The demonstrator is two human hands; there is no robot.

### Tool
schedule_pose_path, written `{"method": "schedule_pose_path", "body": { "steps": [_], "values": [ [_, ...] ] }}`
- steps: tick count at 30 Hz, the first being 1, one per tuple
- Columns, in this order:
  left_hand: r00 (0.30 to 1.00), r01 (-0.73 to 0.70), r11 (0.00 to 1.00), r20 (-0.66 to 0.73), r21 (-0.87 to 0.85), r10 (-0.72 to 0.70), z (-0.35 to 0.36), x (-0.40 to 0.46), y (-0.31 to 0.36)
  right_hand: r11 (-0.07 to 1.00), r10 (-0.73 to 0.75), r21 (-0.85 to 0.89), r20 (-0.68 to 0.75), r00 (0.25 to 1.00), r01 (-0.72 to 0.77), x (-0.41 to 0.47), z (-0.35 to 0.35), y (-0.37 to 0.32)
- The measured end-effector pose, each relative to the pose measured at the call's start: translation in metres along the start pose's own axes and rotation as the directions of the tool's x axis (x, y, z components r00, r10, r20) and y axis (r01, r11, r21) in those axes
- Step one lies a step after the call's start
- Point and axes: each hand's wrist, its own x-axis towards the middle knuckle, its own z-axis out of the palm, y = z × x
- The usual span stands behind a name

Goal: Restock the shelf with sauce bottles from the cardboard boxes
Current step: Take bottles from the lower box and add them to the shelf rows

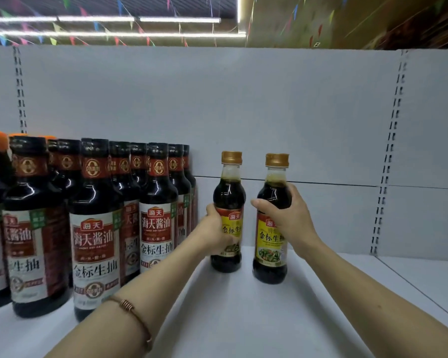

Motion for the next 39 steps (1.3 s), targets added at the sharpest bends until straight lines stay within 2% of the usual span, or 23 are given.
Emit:
{"method": "schedule_pose_path", "body": {
  "steps": [9, 12, 14, 20, 30, 33, 35, 39],
  "values": [
    [0.993, 0.049, 0.999, -0.111, 0.018, -0.047, 0.006, 0.031, -0.005, 1.0, -0.022, -0.001, 0.014, 1.0, 0.022, 0.003, 0.0, 0.003],
    [0.994, 0.075, 0.995, -0.09, 0.061, -0.069, -0.001, 0.035, -0.004, 1.0, -0.018, 0.004, 0.03, 0.999, 0.018, 0.004, 0.0, 0.003],
    [0.995, 0.062, 0.996, -0.085, 0.057, -0.056, -0.004, 0.037, -0.006, 1.0, -0.018, 0.007, 0.034, 0.999, 0.018, 0.004, -0.001, 0.003],
    [0.983, 0.011, 0.999, -0.186, 0.047, -0.002, 0.004, 0.039, -0.013, 1.0, -0.016, -0.004, 0.044, 0.999, 0.016, 0.006, -0.002, 0.005],
    [0.989, 0.038, 0.998, -0.147, 0.052, -0.03, 0.008, 0.034, -0.016, 1.0, 0.0, 0.019, 0.052, 0.999, -0.001, 0.007, -0.001, 0.004],
    [0.994, 0.038, 0.997, -0.099, -0.071, -0.045, 0.015, 0.024, -0.017, 0.999, 0.02, 0.029, 0.071, 0.997, -0.022, 0.004, -0.001, 0.0],
    [0.997, 0.004, 0.992, -0.075, -0.126, -0.013, 0.017, 0.015, -0.014, 0.998, 0.058, -0.004, 0.135, 0.989, -0.058, 0.003, -0.006, -0.007],
    [0.995, -0.088, 0.994, 0.037, -0.066, 0.091, 0.011, -0.019, -0.002, 0.967, 0.237, -0.164, 0.324, 0.916, -0.193, 0.004, -0.024, -0.03]
  ]
}}
